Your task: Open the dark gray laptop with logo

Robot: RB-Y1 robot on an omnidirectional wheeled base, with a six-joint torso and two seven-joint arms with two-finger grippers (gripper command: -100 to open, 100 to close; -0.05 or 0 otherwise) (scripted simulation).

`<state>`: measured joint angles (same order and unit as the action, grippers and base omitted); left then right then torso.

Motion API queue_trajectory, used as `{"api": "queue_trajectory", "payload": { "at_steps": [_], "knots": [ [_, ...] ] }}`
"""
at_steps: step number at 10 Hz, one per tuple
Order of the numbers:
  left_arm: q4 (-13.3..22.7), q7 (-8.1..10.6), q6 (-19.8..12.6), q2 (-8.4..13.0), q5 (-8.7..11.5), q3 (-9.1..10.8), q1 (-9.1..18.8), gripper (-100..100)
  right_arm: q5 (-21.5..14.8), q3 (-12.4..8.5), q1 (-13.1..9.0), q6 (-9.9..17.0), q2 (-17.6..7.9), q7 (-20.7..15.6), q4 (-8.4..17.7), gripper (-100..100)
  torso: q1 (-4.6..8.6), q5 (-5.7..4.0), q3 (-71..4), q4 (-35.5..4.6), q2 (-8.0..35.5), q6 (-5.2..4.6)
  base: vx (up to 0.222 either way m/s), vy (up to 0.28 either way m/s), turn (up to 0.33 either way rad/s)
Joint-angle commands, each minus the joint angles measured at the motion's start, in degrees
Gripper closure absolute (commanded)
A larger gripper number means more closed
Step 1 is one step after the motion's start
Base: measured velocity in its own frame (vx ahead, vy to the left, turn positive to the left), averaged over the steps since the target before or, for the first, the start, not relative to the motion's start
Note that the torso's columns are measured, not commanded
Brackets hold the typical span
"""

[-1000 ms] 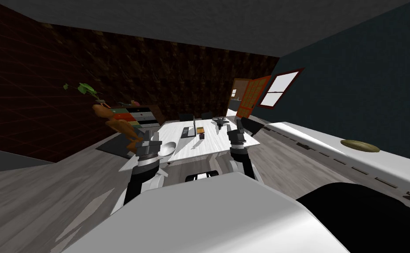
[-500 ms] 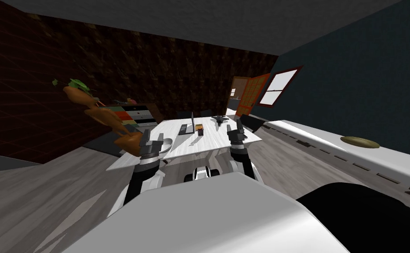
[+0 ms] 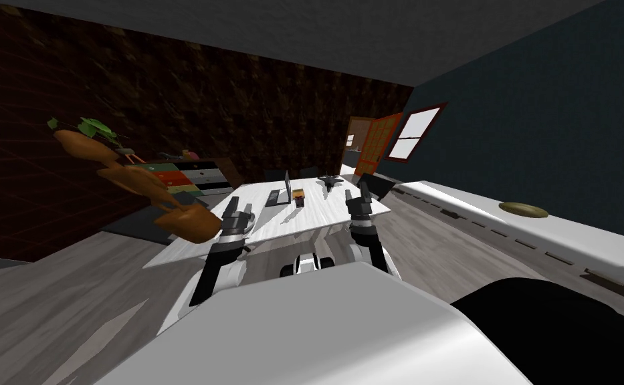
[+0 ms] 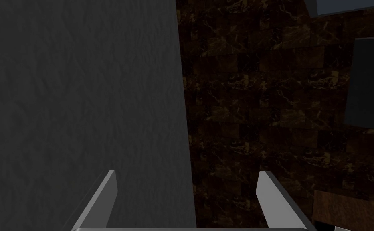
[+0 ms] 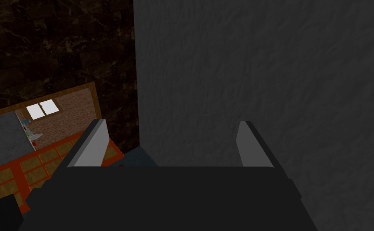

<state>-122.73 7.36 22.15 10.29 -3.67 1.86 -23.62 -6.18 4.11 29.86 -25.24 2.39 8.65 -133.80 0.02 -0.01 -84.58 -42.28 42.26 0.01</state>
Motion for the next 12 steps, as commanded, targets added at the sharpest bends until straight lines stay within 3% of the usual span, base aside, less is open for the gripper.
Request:
{"api": "queue_trajectory", "payload": {
  "at_steps": [1,12],
  "knots": [
    [2.90,-1.17,-3.60,1.58,0.43,1.01,3.49,-100,0.00,0.00,0.00,0.00,0.00,0.00,0.00,0,-0.06,0.02,0.01,-0.01,0.02,0.00,0.001,-0.064,-0.086],
    [16.90,-5.94,-15.73,7.09,2.40,5.21,16.56,-100,0.00,-0.01,0.00,0.00,0.00,0.00,0.00,0,-0.07,0.03,0.02,-0.01,0.03,-0.01,0.004,-0.067,-0.080]
  ]
}}
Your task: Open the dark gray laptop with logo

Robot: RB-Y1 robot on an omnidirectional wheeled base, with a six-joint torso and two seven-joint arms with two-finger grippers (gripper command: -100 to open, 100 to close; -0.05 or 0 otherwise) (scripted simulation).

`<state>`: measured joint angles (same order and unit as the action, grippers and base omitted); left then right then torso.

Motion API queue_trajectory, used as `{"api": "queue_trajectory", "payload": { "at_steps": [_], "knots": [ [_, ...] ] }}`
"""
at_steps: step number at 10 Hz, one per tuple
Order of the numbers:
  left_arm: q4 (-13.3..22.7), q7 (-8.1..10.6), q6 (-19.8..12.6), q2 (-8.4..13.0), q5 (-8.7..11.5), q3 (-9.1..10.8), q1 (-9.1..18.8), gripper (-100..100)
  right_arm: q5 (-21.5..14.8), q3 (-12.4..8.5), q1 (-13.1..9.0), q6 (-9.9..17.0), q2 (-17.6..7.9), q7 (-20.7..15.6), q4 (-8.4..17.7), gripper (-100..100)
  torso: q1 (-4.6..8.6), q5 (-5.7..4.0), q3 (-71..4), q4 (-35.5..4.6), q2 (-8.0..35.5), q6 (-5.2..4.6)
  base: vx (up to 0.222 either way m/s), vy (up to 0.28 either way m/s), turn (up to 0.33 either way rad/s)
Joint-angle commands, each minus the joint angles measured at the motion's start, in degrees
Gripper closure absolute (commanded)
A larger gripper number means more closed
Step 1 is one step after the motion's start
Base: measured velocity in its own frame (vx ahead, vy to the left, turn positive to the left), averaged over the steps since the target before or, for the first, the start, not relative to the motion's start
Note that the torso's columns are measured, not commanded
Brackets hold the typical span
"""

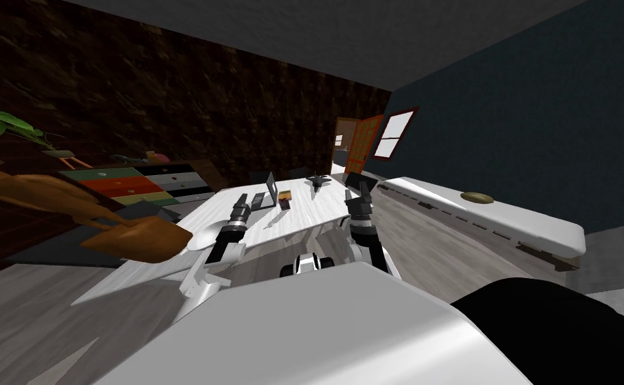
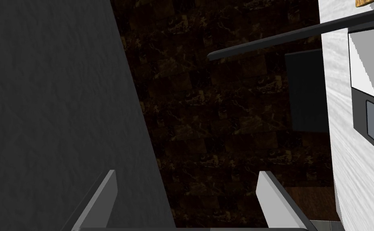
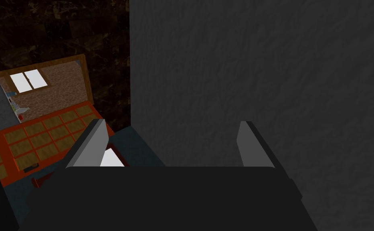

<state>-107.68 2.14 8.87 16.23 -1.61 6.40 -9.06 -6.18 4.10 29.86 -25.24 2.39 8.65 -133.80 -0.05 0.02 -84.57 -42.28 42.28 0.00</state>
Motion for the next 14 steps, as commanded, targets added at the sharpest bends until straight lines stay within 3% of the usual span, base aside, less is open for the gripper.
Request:
{"api": "queue_trajectory", "payload": {
  "at_steps": [1,3,4,9,10,14],
  "knots": [
    [3.22,-1.24,-3.75,1.93,0.56,1.12,3.39,-100,0.00,0.00,0.00,0.00,0.00,0.00,0.00,0,0.09,-0.03,-0.01,0.00,-0.01,0.00,0.012,-0.078,-0.112],
    [6.80,-2.28,-6.40,3.64,0.99,2.01,6.25,-100,0.00,0.00,0.00,0.00,0.00,0.00,0.00,0,0.08,-0.03,-0.02,0.01,-0.03,0.01,0.013,-0.074,-0.089],
    [6.80,-2.28,-6.40,3.64,0.99,2.01,6.25,-100,0.00,0.00,0.00,0.00,0.00,0.00,0.00,0,0.06,-0.02,0.00,0.00,0.01,0.01,0.004,-0.055,-0.029],
    [15.19,-4.89,-13.07,8.52,2.07,4.24,13.44,-100,0.00,0.00,0.00,0.00,0.00,0.00,0.00,0,0.09,-0.03,0.00,0.00,-0.01,0.00,0.013,-0.070,-0.091],
    [15.35,-4.89,-13.07,8.52,2.07,4.24,13.44,-100,0.00,0.00,0.00,0.00,0.00,0.00,0.00,0,0.10,-0.03,-0.01,0.00,-0.01,0.00,0.010,-0.061,-0.032],
    [21.29,-6.70,-17.71,12.14,2.83,5.79,18.44,-100,0.00,0.00,0.00,0.00,0.00,0.00,0.00,0,0.06,-0.02,0.00,0.00,0.00,0.00,0.009,-0.053,-0.075]
  ]
}}
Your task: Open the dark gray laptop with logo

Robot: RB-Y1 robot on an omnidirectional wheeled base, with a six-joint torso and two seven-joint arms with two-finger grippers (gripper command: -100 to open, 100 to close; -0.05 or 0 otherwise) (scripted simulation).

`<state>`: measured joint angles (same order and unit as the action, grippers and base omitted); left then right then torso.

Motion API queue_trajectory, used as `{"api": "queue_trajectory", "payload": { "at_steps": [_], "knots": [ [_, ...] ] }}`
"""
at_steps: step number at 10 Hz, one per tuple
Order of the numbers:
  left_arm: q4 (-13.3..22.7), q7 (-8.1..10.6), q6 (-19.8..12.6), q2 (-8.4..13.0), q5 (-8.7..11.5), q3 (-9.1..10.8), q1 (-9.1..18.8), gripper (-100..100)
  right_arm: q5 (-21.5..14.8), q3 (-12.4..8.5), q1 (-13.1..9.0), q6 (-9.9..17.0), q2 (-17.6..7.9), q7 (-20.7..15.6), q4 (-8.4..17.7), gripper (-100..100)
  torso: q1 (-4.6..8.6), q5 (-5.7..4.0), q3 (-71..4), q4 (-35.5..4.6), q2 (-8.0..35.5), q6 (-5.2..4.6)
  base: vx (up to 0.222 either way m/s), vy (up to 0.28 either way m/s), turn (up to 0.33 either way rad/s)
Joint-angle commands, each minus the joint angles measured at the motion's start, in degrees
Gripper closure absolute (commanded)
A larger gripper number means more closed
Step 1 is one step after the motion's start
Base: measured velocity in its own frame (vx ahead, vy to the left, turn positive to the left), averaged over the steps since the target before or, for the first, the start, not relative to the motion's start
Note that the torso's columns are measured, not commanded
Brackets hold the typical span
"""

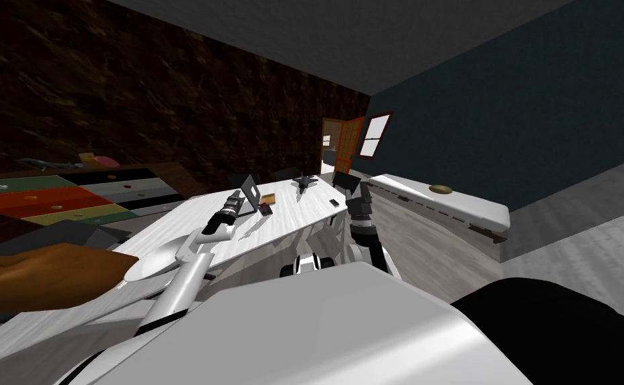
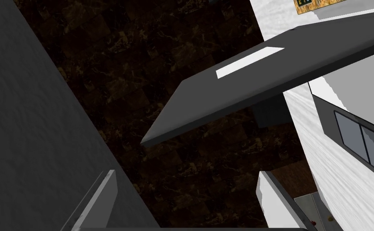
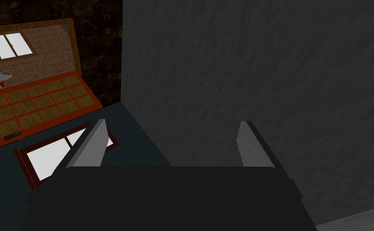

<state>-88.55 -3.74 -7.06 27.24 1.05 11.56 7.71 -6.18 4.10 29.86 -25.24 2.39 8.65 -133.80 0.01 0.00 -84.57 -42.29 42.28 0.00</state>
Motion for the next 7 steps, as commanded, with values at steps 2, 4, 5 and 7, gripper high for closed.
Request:
{"api": "queue_trajectory", "payload": {
  "at_steps": [2,4,5,7],
  "knots": [
    [4.47,-1.55,-3.64,2.57,0.47,1.25,3.67,-100,0.00,0.00,0.00,0.00,0.00,0.00,0.00,0,0.04,-0.01,-0.02,0.01,-0.03,0.00,0.020,-0.067,-0.070],
    [6.27,-2.12,-5.09,3.68,0.70,1.74,5.23,-100,0.00,0.00,0.00,0.00,0.00,0.00,0.00,0,-0.03,0.01,0.01,0.00,0.02,0.01,0.011,-0.052,-0.046],
    [7.53,-2.52,-6.11,4.41,0.87,2.09,6.33,-100,0.00,0.00,0.00,0.00,0.00,0.00,0.00,0,-0.08,0.03,0.02,-0.01,0.03,0.01,0.010,-0.043,-0.061],
    [6.95,-2.38,-5.52,3.92,0.70,1.94,5.81,-100,0.00,-0.01,0.00,0.00,0.00,0.00,0.00,0,-0.09,0.03,0.02,0.00,0.03,0.02,0.003,-0.010,-0.006]
  ]
}}
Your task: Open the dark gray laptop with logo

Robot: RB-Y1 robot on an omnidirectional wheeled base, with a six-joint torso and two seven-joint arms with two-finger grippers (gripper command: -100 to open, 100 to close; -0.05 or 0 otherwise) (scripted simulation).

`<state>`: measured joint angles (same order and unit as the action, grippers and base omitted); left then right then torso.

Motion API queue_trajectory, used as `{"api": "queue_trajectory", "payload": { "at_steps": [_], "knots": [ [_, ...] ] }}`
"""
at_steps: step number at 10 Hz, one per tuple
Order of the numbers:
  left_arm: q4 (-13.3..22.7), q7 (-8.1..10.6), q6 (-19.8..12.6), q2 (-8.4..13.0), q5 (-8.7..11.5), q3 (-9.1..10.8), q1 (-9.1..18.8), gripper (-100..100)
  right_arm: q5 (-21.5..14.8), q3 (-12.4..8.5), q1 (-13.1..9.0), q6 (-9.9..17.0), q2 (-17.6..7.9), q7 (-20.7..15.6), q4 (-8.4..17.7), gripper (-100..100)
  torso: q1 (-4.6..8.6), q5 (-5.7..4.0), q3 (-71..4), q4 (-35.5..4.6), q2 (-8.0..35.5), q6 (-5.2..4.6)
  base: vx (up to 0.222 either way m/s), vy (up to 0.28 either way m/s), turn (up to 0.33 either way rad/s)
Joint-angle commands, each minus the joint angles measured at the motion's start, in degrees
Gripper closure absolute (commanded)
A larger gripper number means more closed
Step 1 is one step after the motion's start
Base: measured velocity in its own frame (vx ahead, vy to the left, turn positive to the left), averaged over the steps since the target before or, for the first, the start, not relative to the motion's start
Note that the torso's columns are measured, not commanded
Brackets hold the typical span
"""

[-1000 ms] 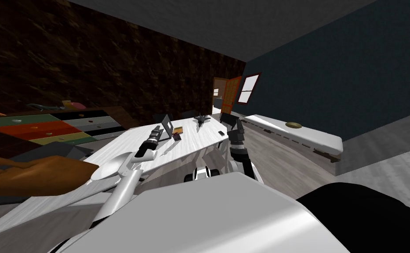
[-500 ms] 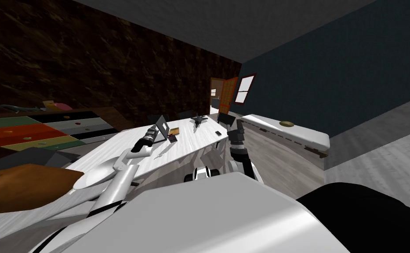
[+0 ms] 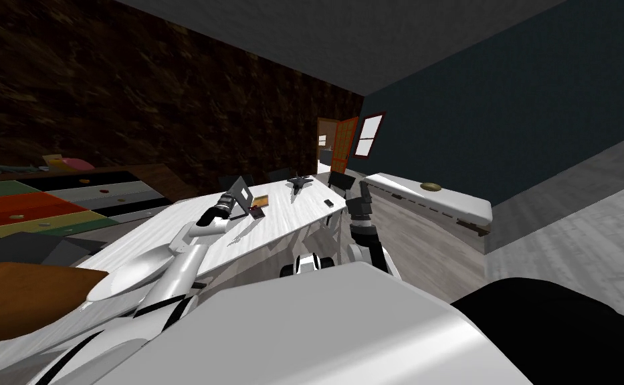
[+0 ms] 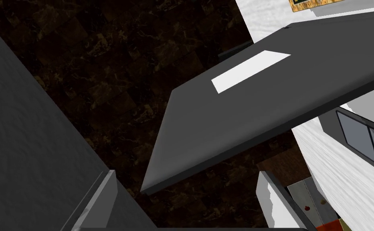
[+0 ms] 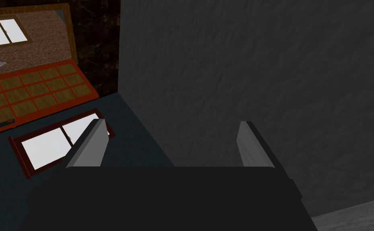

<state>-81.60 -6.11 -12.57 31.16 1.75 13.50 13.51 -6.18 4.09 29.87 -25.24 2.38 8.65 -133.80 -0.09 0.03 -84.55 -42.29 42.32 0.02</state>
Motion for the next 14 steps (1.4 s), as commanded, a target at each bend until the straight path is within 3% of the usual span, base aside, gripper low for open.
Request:
{"api": "queue_trajectory", "payload": {
  "at_steps": [1,2,4,7,8,9,14],
  "knots": [
    [-0.01,0.01,0.03,-0.01,0.00,-0.01,-0.01,100,0.00,0.00,0.00,0.00,0.00,0.00,0.00,0,0.00,0.00,0.00,0.00,0.00,-0.01,0.000,0.000,0.000],
    [0.60,2.33,0.72,-1.88,2.23,0.88,0.66,100,0.00,0.00,0.00,0.00,0.00,0.00,0.00,0,0.04,-0.01,-0.01,0.00,-0.02,-0.02,-0.026,0.067,0.046],
    [1.00,3.88,1.19,-3.13,3.72,1.46,1.10,100,0.00,-0.02,-0.01,0.00,-0.02,0.00,0.00,0,-0.30,0.08,0.05,-0.03,0.09,0.00,-0.047,0.145,0.031],
    [2.01,7.75,2.35,-6.25,7.44,2.94,2.21,100,0.00,-0.01,0.00,0.00,-0.01,0.00,0.00,0,0.17,-0.05,-0.06,0.02,-0.08,-0.03,-0.026,0.135,0.038],
    [1.92,6.70,2.08,-5.60,6.53,2.60,2.08,100,0.00,-0.01,0.00,0.00,-0.01,0.00,0.00,0,0.09,-0.03,-0.03,0.01,-0.05,-0.02,-0.012,0.074,0.003],
    [0.73,6.86,2.53,-5.25,6.65,1.27,1.88,-100,0.00,-0.01,0.00,0.00,-0.01,0.00,0.00,0,0.30,-0.08,-0.05,0.02,-0.07,-0.03,-0.112,0.000,-0.063],
    [-3.10,5.71,3.31,-3.03,6.75,-2.56,1.17,-100,0.00,0.01,-0.03,0.01,0.01,0.00,0.01,0,0.07,-0.03,0.03,-0.02,0.06,-0.01,-0.173,-0.071,-0.048]
  ]
}}
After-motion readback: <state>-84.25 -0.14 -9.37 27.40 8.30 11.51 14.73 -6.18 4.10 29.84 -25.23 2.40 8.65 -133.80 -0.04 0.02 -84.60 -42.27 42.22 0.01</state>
